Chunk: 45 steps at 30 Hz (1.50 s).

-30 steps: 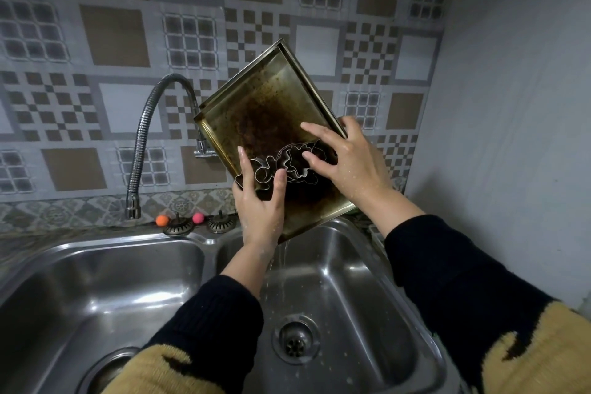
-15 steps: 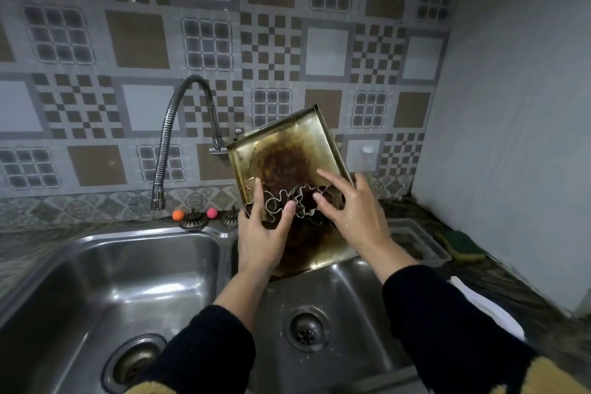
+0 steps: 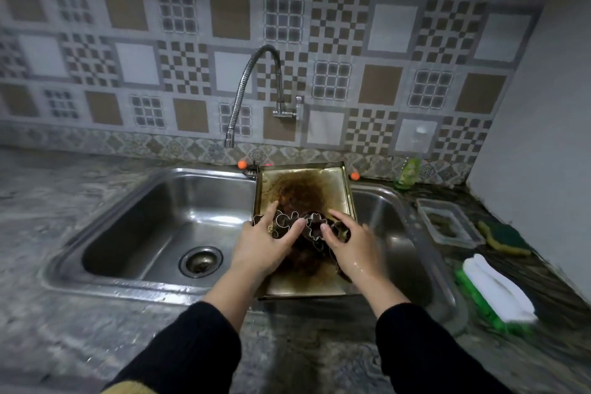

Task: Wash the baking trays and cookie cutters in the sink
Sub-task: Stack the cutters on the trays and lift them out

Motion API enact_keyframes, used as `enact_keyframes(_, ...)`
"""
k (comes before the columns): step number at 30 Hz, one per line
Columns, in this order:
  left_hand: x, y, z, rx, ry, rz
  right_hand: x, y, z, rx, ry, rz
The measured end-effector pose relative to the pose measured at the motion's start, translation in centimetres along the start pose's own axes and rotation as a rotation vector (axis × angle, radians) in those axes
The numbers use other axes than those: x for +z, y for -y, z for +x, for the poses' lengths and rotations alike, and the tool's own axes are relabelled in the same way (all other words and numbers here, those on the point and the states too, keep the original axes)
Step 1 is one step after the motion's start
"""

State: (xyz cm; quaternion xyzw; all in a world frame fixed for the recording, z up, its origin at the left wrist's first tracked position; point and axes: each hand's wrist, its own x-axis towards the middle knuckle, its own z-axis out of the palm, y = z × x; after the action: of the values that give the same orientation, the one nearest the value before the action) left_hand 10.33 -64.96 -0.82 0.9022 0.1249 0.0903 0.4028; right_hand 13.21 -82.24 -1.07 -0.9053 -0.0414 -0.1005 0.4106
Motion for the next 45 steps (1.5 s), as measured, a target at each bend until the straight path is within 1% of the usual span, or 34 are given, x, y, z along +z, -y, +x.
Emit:
enact_keyframes(4,-2.4,3.2,-3.4,-0.109,-0.053,0.065,3.0,1.2,-2.5,-0.041,0.122,0.101)
enact_keyframes(10,-9.0,7.9,-6.7,-0.244,-0.178,0.114,8.4,6.9,-5.1,-0.101,0.322,0.217)
enact_keyframes(16,-15.9,14.1,-8.6,-0.398,-0.253,0.076,15.3,13.4,-7.5,-0.197,0.428,0.170)
enact_keyframes(21,-22.6,20.1,-9.2,-0.464,-0.286,0.099,22.3,19.7,-9.8,-0.237,0.514,0.166)
enact_keyframes(27,-31.1,27.4,-8.0,-0.491,-0.296,0.177,30.4,27.4,-11.9,-0.230,0.552,0.219)
enact_keyframes(32,-35.9,32.4,-5.5,-0.518,-0.262,0.164,35.4,31.7,-12.3,-0.204,0.570,0.226)
enact_keyframes(41,-40.3,36.8,3.2,-0.527,-0.275,0.170,42.8,37.2,-6.2,-0.229,0.573,0.202)
enact_keyframes(45,-41.9,37.8,8.0,-0.514,-0.243,0.193,45.2,38.8,-2.8,-0.197,0.548,0.181)
